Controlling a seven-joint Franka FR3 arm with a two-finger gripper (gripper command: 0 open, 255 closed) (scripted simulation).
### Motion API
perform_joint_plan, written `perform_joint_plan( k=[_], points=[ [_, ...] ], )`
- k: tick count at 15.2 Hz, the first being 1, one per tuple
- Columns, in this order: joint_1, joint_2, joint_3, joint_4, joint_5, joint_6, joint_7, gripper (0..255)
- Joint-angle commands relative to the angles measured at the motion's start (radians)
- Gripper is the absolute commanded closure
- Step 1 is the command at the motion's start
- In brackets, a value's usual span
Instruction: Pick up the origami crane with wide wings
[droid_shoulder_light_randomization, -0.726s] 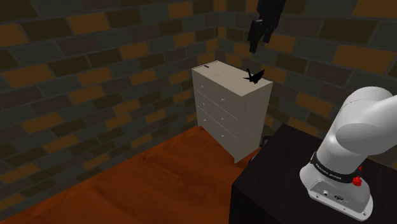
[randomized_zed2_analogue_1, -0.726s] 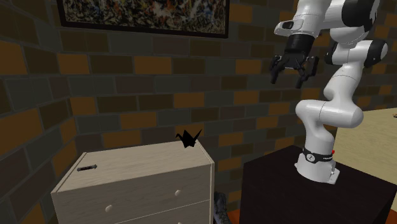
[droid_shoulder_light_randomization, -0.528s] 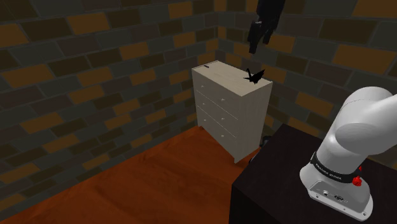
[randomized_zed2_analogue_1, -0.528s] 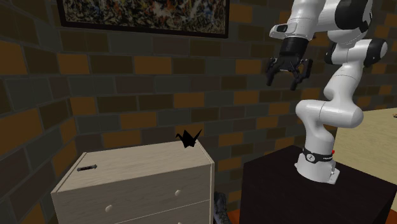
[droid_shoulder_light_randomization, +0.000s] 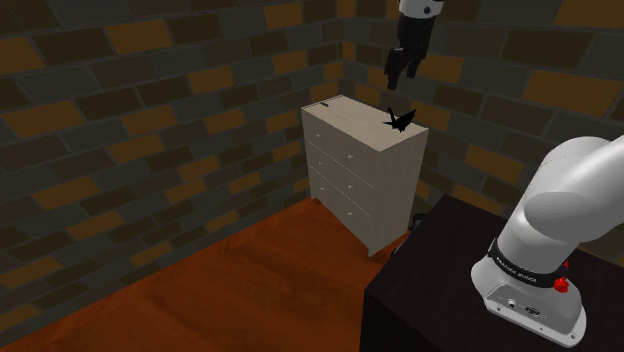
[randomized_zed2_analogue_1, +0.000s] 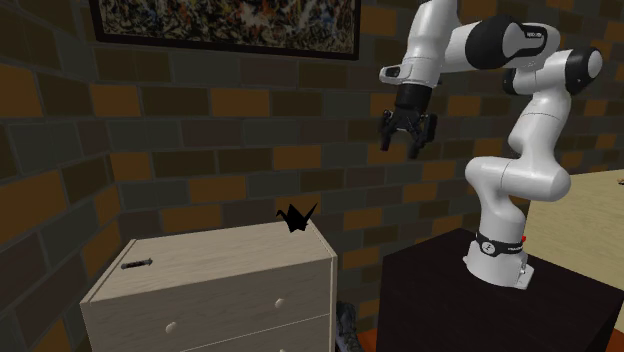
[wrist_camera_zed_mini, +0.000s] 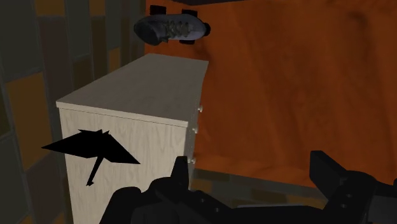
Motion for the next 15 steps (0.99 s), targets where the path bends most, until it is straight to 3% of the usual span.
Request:
perform_joint_plan(
  k=[1, 8, 15],
  points=[
    [-0.009, 0.062, -0.041, 0.021, -0.003, 0.041, -0.034, 0],
    [-0.025, 0.274, -0.166, 0.102, 0.031, 0.164, -0.149, 0],
    [-0.040, 0.522, -0.275, 0.239, 0.143, 0.246, -0.296, 0]
  ],
)
